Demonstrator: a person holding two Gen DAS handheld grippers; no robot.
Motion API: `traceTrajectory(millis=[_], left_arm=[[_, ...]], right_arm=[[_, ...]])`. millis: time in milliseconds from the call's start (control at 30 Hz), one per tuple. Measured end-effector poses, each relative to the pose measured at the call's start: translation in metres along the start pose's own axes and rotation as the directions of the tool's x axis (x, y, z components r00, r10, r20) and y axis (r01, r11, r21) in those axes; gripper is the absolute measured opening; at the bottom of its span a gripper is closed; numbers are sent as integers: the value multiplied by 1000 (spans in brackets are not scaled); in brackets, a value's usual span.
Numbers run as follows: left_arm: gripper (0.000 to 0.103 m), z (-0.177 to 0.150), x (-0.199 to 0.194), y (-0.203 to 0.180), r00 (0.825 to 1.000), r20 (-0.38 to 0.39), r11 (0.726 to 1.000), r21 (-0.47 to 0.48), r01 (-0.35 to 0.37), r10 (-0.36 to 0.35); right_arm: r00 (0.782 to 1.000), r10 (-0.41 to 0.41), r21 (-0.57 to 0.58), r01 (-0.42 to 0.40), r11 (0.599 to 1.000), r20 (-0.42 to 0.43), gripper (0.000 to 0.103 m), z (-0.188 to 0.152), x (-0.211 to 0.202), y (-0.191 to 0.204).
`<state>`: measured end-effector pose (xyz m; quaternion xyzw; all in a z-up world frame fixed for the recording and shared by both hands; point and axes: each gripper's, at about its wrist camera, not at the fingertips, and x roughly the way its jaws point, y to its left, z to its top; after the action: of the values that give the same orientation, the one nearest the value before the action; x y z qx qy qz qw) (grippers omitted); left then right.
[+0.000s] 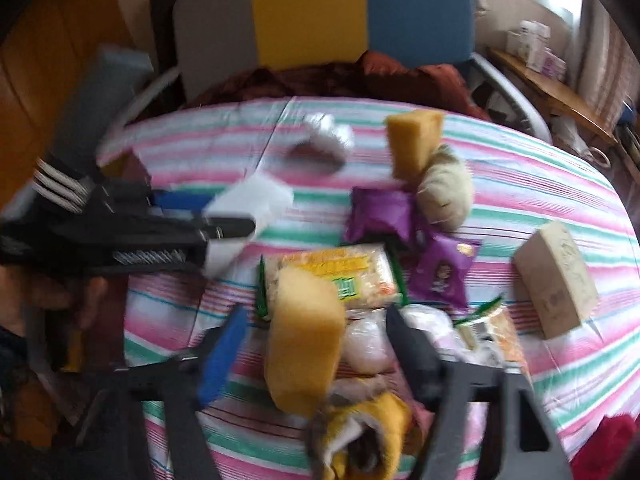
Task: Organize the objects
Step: 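Carry the eraser into the gold tray with the left gripper while the right gripper places the yellow sponge there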
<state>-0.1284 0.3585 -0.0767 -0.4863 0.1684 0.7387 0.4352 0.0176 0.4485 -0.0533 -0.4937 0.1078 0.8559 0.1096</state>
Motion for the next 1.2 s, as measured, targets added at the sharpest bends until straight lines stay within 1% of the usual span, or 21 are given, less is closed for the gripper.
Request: traceTrajectory(millis=[33,100,200,233,333,367,433,500,567,633,667,767,833,867,933,967,1000,1033,1100,1167,1200], left_arm=[[54,-1,-6,1,1000,15,1000,-4,7,-7],[54,-4,-23,3,998,57,999,-23,24,-23],[54,-14,-59,7,990,136,998,-51,47,-40],[55,-7,-60,2,988,150,997,-59,47,-38],[55,-25,-98,15,976,217,994,-103,41,-18],[56,-36,-117,24,969,245,991,-132,31,2],[56,-50,-137,42,960,276,982,-187,16,37],[56,-71,-159,66,950,295,965,-263,-22,102],[57,-98,-180,93,936,299,936,-344,-78,188],[57,-117,-190,112,927,288,910,-400,-112,240],[57,-132,-196,125,920,273,886,-442,-140,281],[57,-166,-203,147,909,239,841,-510,-182,342],[58,-185,-205,157,907,215,816,-543,-197,362],[58,-198,-206,164,907,200,802,-561,-205,371],[64,-212,-208,167,905,189,787,-579,-211,382],[69,-221,-210,169,902,183,777,-591,-218,392],[78,-229,-213,170,898,184,769,-600,-219,400],[85,-239,-219,170,892,193,761,-612,-215,408],[87,-242,-219,167,884,202,753,-621,-217,422],[87,-250,-223,166,870,200,741,-627,-240,451],[88,-253,-225,164,867,203,739,-630,-241,456]], right_arm=[[1000,-12,-12,12,1000,-8,35,-1,3,2],[1000,-8,-25,8,1000,-4,34,-2,1,4],[998,18,8,-19,1000,56,34,0,-15,-1],[997,28,22,-30,999,74,34,2,-21,-2],[986,94,39,-100,994,137,34,7,-44,5],[982,117,31,-123,992,150,34,9,-49,13],[969,180,-2,-182,983,171,34,12,-60,31],[956,233,-37,-230,972,177,34,15,-65,52],[940,298,-80,-289,954,168,34,17,-67,82],[925,350,-115,-335,935,148,34,19,-65,111],[917,379,-136,-362,922,128,34,18,-61,129],[905,420,-191,-402,896,68,36,15,-49,177],[899,437,-225,-423,878,15,38,10,-37,210],[895,446,-233,-435,870,-4,41,8,-33,221],[883,467,-238,-463,854,-42,58,0,-26,243],[876,480,-233,-479,846,-59,62,-3,-23,252],[870,488,-229,-489,841,-68,70,-5,-23,257],[865,496,-227,-499,837,-75,75,-6,-23,260],[867,493,-235,-496,836,-78,76,-9,-25,265],[877,475,-239,-478,845,-72,76,-11,-27,263],[883,464,-239,-465,852,-64,76,-13,-30,262]])
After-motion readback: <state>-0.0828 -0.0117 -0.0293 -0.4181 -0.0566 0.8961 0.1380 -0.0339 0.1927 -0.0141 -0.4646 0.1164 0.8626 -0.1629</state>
